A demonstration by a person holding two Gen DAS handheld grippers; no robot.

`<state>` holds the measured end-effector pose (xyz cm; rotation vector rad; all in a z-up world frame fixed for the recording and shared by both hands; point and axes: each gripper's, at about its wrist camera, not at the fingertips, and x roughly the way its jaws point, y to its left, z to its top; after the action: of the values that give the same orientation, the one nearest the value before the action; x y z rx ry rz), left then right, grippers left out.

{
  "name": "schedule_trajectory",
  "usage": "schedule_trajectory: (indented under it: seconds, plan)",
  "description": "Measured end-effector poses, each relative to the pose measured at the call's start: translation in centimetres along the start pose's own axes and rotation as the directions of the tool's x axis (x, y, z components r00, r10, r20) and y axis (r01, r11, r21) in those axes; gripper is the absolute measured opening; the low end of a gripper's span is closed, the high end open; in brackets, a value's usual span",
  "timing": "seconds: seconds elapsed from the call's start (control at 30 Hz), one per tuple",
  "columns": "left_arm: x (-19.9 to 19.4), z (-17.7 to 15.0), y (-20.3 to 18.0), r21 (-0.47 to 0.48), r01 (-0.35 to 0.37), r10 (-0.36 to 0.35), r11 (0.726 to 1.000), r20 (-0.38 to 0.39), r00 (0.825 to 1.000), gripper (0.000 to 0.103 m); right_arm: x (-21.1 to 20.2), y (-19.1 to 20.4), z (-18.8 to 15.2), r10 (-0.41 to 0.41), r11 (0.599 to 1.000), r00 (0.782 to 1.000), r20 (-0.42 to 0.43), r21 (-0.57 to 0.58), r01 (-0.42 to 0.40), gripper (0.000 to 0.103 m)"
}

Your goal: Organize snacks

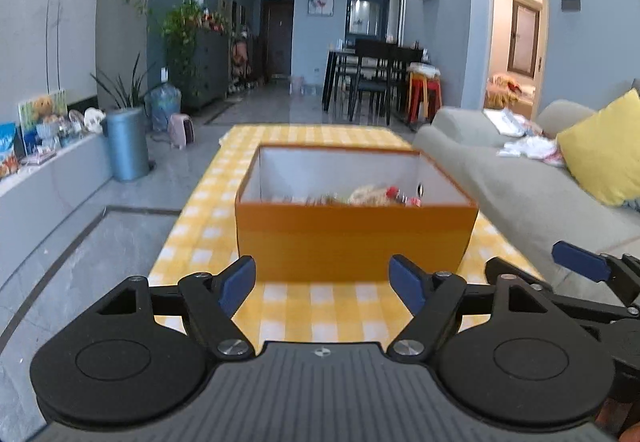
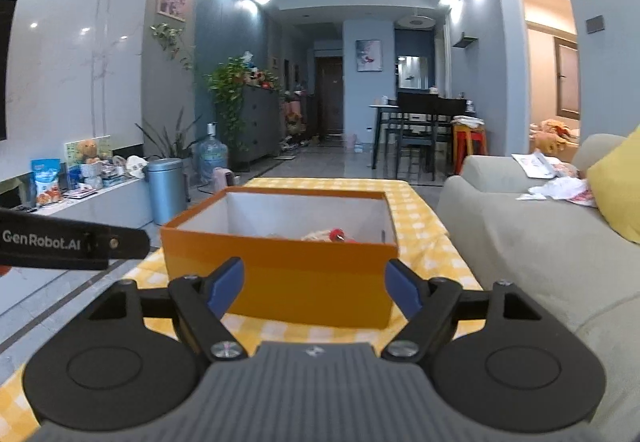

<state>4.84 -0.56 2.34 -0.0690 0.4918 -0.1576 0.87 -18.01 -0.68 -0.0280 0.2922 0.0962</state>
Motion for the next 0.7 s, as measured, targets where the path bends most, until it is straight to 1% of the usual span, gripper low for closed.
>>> schedule_trajectory:
  seconds: [0.1,0.2,0.23,0.37,0.43,0.57,0.7]
  plan:
    - [0.4,-1.0,0.0,-0.004,-0.02,0.019,1.0,-0.037,0.999,0.087,-0.2,0.0,-1.2,-0.002,1.0,1.0,-0.026,0.015,0.003,0.076]
    - [0.6,-1.7,-0.1,-0.003,-0.023,0.023,1.0,-0.071,0.997,0.085,-0.2,0.4,-1.8,-0.006,1.0,0.999,-0.049,0.007,0.006,0.076]
    - [0.5,-2.0,-0.1,-0.005,-0.025,0.024,1.0,-0.076,0.997,0.084,-0.1,0.5,-2.0,-0.005,1.0,0.999,-0.054,0.005,0.006,0.076]
    - [0.3,-2.4,-0.1,-0.007,-0.044,0.043,0.999,-0.091,0.995,0.083,-0.4,0.8,-2.3,-0.007,1.0,0.998,-0.057,0.011,0.008,0.076]
    - [0.3,-2.4,-0.2,-0.012,-0.043,0.042,0.999,-0.094,0.995,0.083,-0.3,0.8,-2.3,-0.006,1.0,0.998,-0.061,0.015,0.007,0.076]
    - [0.1,-2.4,-0.3,-0.002,-0.051,0.051,0.999,-0.089,0.995,0.083,-0.4,0.8,-2.2,-0.001,1.0,0.998,-0.066,0.016,0.002,0.076]
    - [0.1,-2.6,-0.5,-0.004,-0.041,0.04,0.999,-0.098,0.994,0.083,-0.4,0.9,-2.1,0.001,1.0,0.998,-0.07,0.011,-0.001,0.076]
